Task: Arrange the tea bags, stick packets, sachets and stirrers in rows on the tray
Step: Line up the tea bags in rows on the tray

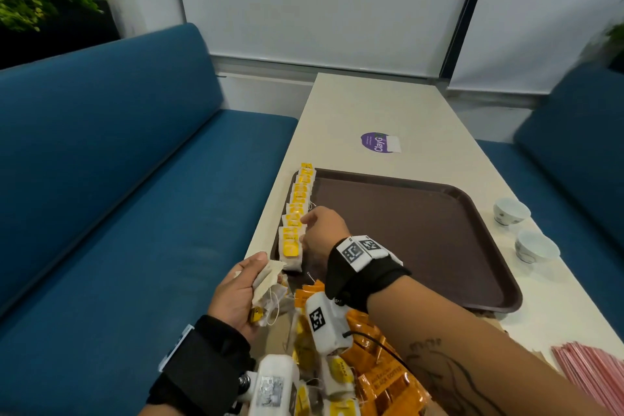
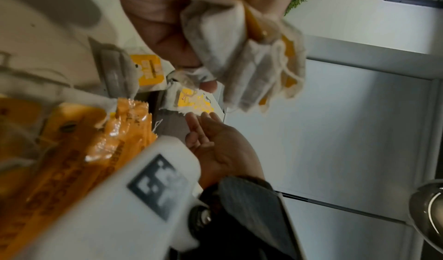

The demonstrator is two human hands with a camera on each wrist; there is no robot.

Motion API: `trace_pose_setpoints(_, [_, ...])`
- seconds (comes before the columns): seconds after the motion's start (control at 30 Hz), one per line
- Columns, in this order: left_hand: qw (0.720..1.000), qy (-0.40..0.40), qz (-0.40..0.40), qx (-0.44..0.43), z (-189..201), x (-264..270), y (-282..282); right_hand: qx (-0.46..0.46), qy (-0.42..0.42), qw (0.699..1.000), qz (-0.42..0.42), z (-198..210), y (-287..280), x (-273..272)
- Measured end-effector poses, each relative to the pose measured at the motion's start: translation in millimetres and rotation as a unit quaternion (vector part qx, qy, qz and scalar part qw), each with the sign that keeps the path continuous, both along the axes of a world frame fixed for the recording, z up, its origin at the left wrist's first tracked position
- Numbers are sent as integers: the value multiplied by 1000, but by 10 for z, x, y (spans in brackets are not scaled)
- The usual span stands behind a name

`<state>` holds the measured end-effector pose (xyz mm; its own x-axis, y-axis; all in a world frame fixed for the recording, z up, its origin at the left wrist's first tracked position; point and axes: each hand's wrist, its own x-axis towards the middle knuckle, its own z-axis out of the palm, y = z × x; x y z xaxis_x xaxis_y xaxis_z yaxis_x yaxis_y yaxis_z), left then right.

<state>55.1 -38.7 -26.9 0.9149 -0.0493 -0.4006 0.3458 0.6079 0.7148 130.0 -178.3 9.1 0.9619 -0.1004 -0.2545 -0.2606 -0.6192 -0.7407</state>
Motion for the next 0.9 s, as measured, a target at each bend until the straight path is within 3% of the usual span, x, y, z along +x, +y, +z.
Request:
trace_pose_setpoints(0.07, [1000,-10,-4,5,41,-12,-84,46,-7,999,4,99,-108,-54])
trace_pose_setpoints(0.2, [999,-30,-17,14,124,-42,-242,136,28,986,89,571,-366,-365])
trace_pose_setpoints(0.37, [999,-41,-14,25,203,-72,-412,98,116,972,181,818,-485,-658])
trace_pose_setpoints(0.73, [996,-44,-76,9,262,-161,-517,161,67,979,104,731,-600,-750])
trace_pose_setpoints(0.9, [998,-25,-55,11,314,-159,-522,201,51,972,107,751,-643,-755])
